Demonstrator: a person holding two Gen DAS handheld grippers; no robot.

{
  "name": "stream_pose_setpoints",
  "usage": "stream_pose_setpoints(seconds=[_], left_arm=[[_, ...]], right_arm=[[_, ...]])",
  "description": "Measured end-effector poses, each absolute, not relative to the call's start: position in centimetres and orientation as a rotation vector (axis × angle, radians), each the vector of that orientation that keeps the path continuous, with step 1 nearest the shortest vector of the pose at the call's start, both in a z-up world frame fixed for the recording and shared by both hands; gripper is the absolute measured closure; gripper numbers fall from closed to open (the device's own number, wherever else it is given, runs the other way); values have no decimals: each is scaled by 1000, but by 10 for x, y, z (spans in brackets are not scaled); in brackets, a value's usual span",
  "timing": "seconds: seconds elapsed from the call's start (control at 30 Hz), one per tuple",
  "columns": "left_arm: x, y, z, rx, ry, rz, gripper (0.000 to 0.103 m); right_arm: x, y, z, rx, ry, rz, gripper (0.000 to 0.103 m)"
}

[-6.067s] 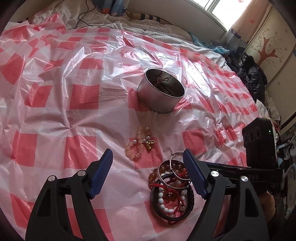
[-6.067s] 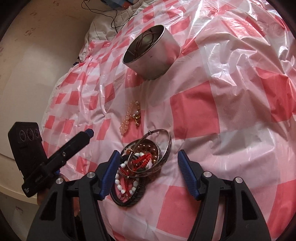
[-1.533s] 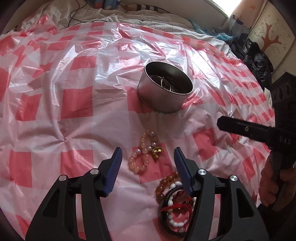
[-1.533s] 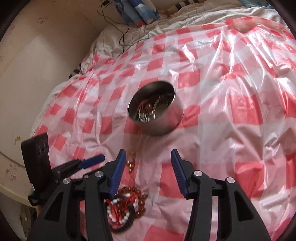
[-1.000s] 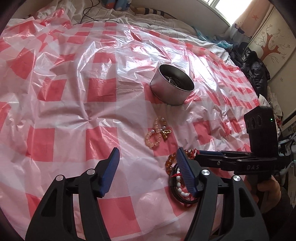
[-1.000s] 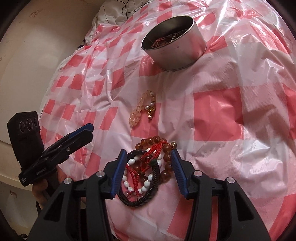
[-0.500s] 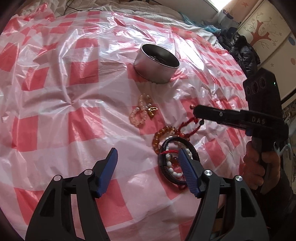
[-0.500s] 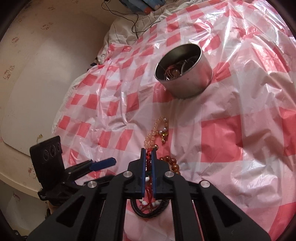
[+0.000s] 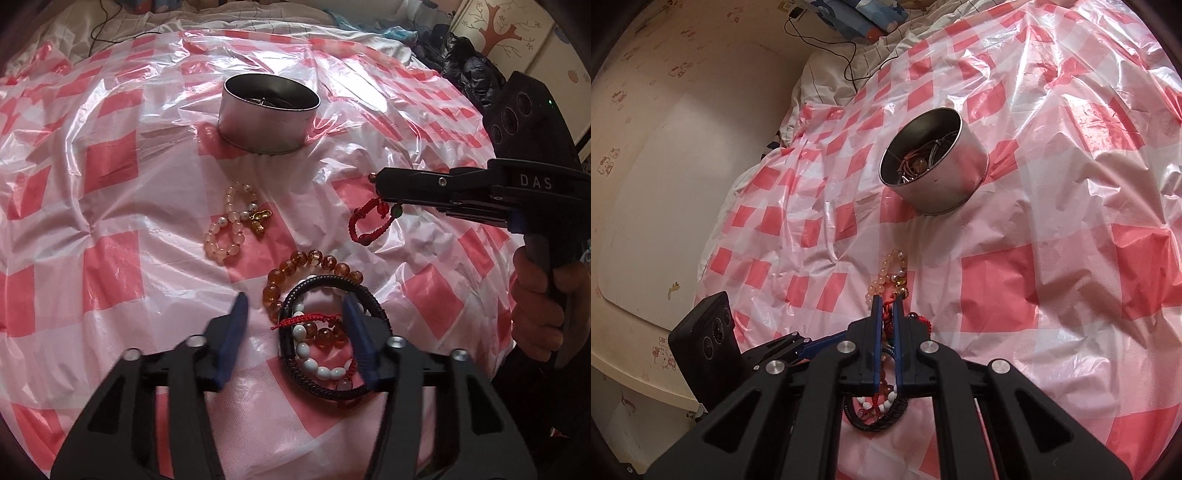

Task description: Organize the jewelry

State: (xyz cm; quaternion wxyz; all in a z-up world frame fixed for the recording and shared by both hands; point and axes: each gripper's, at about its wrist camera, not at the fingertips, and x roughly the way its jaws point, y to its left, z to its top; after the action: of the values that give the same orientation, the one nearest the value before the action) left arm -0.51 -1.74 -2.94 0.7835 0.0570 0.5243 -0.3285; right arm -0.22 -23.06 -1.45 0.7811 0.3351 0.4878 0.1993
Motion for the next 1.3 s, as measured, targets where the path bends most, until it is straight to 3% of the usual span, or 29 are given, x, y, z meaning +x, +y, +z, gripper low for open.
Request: stream_pose_setpoints(seconds=[0.03, 0.07, 0.23, 0.87, 1.3], left_arm=[[-5, -18, -29, 139, 1128, -706, 85], [-5, -19, -28, 146, 1122, -707, 91], [-2, -15, -22, 106, 1122, -746, 100], [10, 15, 26, -191, 1009, -867, 101], [45, 9, 38, -318, 940, -833, 101]], right_arm=[[-2, -231, -15, 726, 1054, 429, 97], [-2, -230, -15, 728, 1053, 428, 97], [-2, -231, -15, 732, 1052, 425, 97], [-1, -235, -14, 750, 1042, 413, 97], [21, -254, 4, 874, 922, 390, 97]])
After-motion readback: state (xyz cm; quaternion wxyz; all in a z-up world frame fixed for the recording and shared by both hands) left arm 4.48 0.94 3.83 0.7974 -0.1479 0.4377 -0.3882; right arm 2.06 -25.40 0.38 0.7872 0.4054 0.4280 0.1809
